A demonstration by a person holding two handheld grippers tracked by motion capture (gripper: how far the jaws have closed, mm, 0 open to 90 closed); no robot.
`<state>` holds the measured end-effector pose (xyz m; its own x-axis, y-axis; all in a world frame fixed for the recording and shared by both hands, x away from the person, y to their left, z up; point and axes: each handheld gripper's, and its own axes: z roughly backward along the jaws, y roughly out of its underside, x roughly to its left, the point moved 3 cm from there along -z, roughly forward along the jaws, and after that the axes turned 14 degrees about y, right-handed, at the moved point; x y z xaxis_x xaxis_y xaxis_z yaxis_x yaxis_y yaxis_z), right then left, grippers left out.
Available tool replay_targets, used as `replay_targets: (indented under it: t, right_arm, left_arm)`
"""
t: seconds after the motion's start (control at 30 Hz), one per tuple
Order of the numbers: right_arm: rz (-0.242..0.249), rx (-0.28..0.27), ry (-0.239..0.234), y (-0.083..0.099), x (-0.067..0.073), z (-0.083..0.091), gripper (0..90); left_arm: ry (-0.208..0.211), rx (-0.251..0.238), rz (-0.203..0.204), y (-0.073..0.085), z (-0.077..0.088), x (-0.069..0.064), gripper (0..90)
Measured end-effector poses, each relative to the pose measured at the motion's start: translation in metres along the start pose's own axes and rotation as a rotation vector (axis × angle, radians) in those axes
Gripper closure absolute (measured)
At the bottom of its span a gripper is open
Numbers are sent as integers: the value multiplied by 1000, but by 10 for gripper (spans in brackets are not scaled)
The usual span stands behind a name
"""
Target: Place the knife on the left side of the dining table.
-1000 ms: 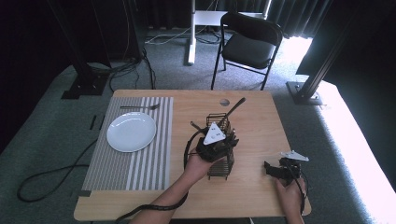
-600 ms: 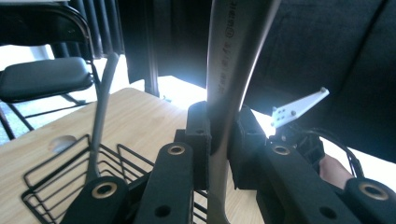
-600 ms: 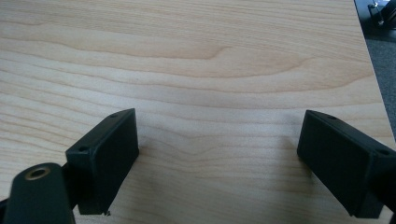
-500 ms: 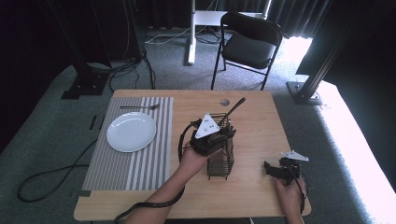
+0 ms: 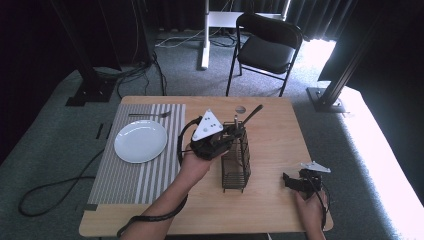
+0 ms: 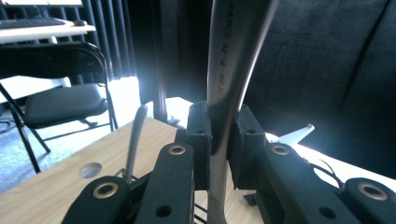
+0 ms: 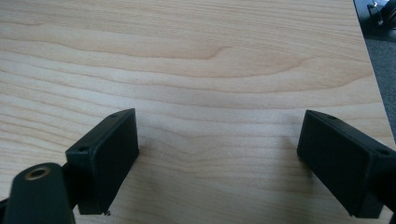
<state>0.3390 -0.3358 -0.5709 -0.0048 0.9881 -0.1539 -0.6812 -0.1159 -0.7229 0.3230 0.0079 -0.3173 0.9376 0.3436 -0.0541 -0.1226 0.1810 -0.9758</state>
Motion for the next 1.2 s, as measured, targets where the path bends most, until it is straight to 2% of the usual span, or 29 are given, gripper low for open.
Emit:
replay_targets:
  t: [0.3,0.57,0.8,0.97,1.2]
  right_arm:
    - [-2,0,2,0,0,0,120]
    - [-5,1,5,0,0,0,120]
    - [-7,2,7,0,0,0,120]
    - [-8,2,9,0,-1,0,120]
    - [-9,0,10,0,-1,0,120]
  left_arm:
    - [-29,-15,-6,-11,32,1,811]
    - [-89,-2,0,-6,64,6,812]
    - [-138,-13,45,8,93,19,813]
    - [-168,-14,70,20,105,27,815]
    - [-202,2,122,49,117,42,815]
